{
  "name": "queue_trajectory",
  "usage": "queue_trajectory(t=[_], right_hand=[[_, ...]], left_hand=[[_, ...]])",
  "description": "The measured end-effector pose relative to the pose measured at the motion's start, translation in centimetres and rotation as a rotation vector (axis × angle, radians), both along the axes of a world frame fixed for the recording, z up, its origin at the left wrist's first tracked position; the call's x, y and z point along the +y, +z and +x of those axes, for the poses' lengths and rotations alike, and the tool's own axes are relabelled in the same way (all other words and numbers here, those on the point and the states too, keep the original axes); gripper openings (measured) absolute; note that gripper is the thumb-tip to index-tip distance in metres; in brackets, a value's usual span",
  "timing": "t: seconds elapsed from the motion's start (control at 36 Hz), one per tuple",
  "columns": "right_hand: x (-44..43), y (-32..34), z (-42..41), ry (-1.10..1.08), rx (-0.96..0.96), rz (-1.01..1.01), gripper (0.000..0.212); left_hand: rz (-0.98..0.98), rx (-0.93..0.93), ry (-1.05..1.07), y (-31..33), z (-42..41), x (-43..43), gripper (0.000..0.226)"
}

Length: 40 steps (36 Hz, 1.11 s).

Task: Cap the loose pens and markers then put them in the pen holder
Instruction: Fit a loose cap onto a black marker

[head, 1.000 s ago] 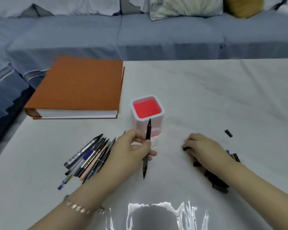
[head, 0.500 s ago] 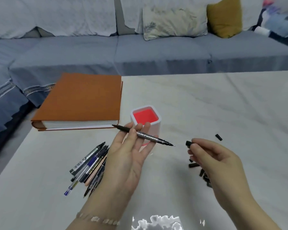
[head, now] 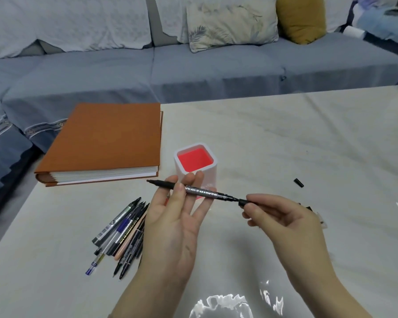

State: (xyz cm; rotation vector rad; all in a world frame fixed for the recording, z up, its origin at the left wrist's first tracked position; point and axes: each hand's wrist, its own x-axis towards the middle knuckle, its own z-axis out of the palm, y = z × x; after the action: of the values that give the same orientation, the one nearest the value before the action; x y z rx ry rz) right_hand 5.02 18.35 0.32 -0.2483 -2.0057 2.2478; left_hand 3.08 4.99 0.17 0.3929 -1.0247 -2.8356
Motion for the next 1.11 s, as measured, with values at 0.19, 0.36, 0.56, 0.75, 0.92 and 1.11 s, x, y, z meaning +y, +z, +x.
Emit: queue_trajectory(t=[0.19, 0.36, 0.56, 0.75, 0.92, 1.11], right_hand=[[-0.2, 0.0, 0.2, 0.058, 0.050, 0.069, 0.028], [0.2, -0.7, 0.7, 0.066, 0.125, 0.178, 0.033], [0.9, -1.3, 0.8, 0.117, 0.111, 0.140, 0.027], [1.6, -2.9, 0.9, 0.232, 0.178, 0.535, 0.020], [3.2, -6.7, 1.0, 0.152, 0.172, 0.861, 0.018], [5.1, -12.2, -0.2, 0.164, 0.198, 1.261, 0.015]], left_hand=[[-0.051, 0.003, -0.020, 0.0, 1.0, 1.0, 0.012], [-0.075, 0.019, -0.018, -0.3, 1.4, 1.5, 0.012], [-0.152, 0.045, 0.021, -0.9, 2.1, 2.5, 0.009], [-0.213, -0.036, -0.009, -2.5, 2.3, 2.2, 0.006], [-0.338, -0.080, 0.028, -3.1, 0.8, 1.2, 0.011], [-0.325, -0.166, 0.036, -4.4, -0.2, 0.6, 0.010]])
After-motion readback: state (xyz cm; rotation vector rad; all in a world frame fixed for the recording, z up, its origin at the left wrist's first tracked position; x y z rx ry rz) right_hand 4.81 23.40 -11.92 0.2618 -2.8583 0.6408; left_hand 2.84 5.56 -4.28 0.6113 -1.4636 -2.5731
